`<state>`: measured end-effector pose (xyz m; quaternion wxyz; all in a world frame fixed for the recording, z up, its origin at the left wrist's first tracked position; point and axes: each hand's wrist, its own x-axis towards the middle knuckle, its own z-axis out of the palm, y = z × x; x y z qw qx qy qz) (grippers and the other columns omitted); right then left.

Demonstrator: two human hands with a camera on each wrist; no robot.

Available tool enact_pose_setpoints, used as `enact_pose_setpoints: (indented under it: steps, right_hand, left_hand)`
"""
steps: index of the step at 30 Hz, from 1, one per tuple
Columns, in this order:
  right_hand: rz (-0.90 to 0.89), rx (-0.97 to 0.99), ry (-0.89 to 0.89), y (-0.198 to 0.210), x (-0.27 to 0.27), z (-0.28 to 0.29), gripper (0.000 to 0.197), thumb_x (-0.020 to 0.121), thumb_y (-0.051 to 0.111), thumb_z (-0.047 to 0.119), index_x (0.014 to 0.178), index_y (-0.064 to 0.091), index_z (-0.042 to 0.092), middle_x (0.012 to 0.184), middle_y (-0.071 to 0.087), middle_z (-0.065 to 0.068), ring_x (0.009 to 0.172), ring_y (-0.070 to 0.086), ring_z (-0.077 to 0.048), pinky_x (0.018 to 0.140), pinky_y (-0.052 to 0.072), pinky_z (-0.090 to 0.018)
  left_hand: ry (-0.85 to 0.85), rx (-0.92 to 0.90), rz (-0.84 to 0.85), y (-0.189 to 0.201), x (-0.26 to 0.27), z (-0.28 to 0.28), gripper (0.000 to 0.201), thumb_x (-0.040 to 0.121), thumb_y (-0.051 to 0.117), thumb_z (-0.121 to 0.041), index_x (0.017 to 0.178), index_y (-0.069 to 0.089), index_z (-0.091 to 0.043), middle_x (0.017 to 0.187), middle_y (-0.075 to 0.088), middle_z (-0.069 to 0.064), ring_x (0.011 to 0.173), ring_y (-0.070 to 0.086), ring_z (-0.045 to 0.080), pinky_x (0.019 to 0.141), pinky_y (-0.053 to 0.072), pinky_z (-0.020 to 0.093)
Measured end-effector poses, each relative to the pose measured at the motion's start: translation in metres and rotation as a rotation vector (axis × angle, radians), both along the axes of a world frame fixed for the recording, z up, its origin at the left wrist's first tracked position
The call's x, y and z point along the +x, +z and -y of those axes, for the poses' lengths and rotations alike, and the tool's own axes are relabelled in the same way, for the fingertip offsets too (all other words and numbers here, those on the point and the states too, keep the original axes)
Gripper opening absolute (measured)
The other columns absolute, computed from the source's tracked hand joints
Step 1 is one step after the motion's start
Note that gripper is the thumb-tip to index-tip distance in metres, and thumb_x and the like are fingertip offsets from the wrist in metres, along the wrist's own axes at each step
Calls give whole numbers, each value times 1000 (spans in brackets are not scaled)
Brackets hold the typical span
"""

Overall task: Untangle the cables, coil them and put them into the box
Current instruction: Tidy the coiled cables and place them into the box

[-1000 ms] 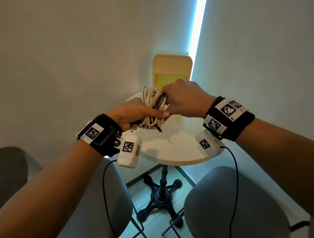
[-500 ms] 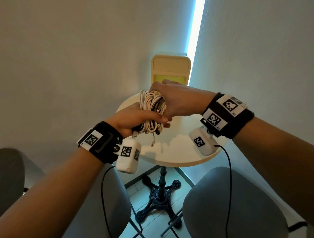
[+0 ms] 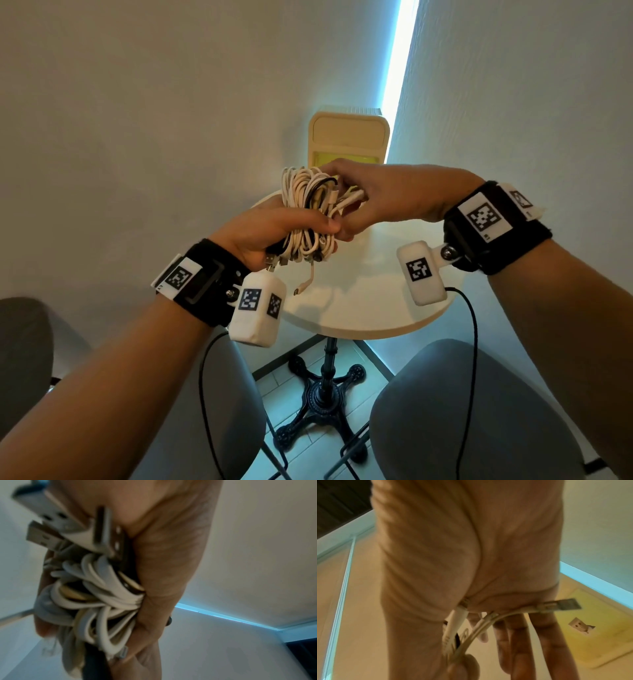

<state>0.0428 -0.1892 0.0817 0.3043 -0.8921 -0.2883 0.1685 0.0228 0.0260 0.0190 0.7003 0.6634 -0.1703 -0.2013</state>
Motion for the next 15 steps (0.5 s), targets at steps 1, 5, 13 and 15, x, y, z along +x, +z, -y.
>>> enact_pose_setpoints:
  steps: [1,5,13,15]
  right_hand:
    - [-29,59,-22,1,1,3,83,87,83,13,155,38,28,129,64,-4,111,72,-24,96,62,-41]
    - [-13,227,-134,-7,3,10,48,107,60,14,153,46,14,124,70,-8,100,77,-21,93,63,-41]
    - [456,178,-355,-31,7,-6,2,93,79,24,94,81,23,76,63,13,69,55,-2,67,39,-11]
    - [427,298,-415,-34,7,-13,4,93,79,18,91,82,15,67,65,6,56,55,-4,59,45,-12]
  left_hand:
    - [26,-3,-12,-2,2,-3,20,88,71,-2,107,74,-7,94,76,14,79,73,21,69,62,32]
    - [122,-8,-69,-14,10,-13,10,82,81,-5,87,75,-11,89,74,12,79,70,24,71,61,36]
    - [195,-121,-79,-23,12,-5,13,86,76,-8,99,73,-9,88,72,10,77,70,21,71,60,34]
    - [192,-86,-61,-24,9,1,15,92,74,-6,106,75,-9,87,73,9,77,70,20,69,60,33]
